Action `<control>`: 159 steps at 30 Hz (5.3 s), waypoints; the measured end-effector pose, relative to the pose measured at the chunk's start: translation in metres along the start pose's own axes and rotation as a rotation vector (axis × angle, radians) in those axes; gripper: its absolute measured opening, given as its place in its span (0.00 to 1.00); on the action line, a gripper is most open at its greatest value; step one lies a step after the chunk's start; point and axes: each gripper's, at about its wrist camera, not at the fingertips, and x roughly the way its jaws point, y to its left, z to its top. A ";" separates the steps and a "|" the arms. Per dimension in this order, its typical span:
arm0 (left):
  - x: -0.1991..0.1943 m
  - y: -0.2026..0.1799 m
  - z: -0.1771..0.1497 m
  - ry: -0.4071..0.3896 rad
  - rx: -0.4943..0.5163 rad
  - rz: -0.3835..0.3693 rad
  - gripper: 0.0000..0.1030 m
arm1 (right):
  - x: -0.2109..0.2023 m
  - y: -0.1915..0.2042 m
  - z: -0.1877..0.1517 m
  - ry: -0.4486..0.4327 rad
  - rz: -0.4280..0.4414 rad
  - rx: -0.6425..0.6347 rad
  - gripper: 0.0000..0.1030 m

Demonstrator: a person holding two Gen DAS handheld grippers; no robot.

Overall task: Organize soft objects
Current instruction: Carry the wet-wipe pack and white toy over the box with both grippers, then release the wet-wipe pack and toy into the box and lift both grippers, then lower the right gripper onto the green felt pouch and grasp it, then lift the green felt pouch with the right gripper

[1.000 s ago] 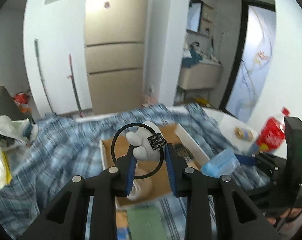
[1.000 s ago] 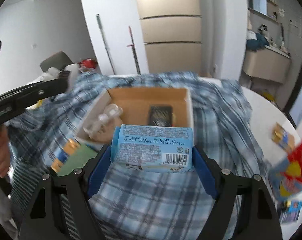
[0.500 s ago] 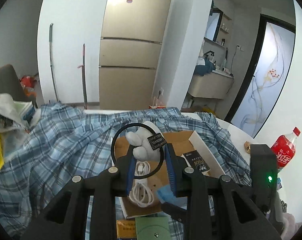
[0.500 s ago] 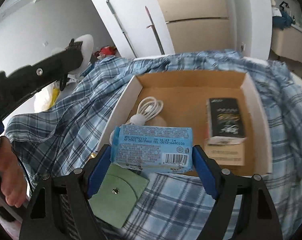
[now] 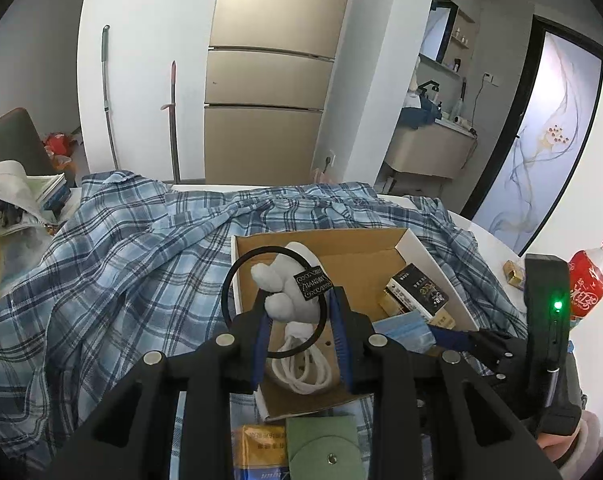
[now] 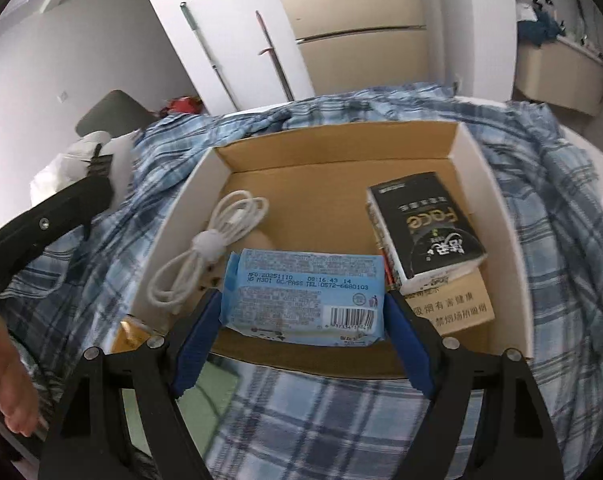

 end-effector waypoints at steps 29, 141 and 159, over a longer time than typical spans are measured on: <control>0.051 -0.041 -0.031 0.060 0.127 -0.161 0.44 | -0.061 -0.064 0.013 -0.204 -0.197 0.059 0.91; -0.102 0.072 -0.121 -0.156 -0.177 -0.081 0.73 | -0.108 0.030 -0.135 0.156 -0.124 0.024 0.70; -0.100 0.059 -0.121 -0.148 -0.107 -0.051 0.73 | -0.100 0.027 -0.147 -0.025 -0.330 0.258 0.80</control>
